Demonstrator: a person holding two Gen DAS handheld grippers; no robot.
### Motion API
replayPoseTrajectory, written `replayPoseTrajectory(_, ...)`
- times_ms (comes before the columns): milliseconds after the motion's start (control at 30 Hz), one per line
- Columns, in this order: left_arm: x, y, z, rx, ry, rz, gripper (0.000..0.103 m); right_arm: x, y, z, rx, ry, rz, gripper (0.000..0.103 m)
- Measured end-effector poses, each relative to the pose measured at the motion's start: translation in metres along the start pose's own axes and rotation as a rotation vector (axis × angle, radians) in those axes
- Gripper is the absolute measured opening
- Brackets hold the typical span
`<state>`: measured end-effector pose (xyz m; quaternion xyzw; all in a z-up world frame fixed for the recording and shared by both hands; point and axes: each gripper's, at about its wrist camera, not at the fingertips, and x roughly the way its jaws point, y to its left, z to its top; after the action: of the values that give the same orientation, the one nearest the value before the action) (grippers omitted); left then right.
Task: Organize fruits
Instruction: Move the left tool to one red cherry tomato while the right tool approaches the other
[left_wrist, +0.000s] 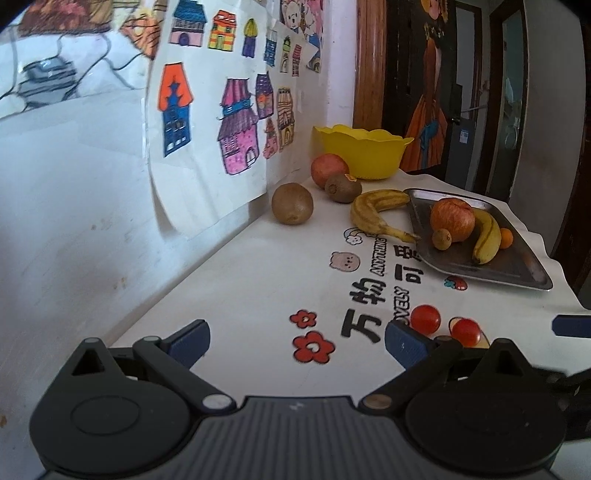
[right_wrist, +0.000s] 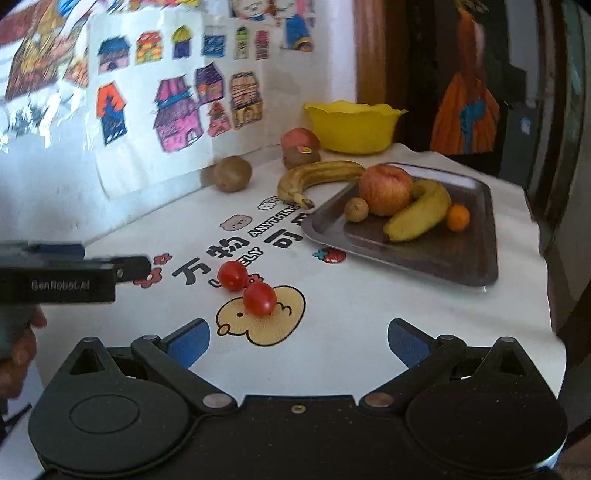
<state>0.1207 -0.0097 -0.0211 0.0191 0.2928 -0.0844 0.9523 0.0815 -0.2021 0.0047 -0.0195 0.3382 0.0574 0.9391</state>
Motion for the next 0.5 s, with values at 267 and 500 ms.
replayPoseTrajectory(267, 0.007, -0.020, 0.011, 0.025, -0.010, -0.023, 0.103, 0.016, 0.006, 0.006, -0.063, 0.008, 0.026, 0.102)
replayPoseTrajectory(500, 0.015, -0.030, 0.015, 0.041, -0.004, -0.032, 0.103, 0.028, 0.009, 0.008, -0.091, 0.018, 0.058, 0.102)
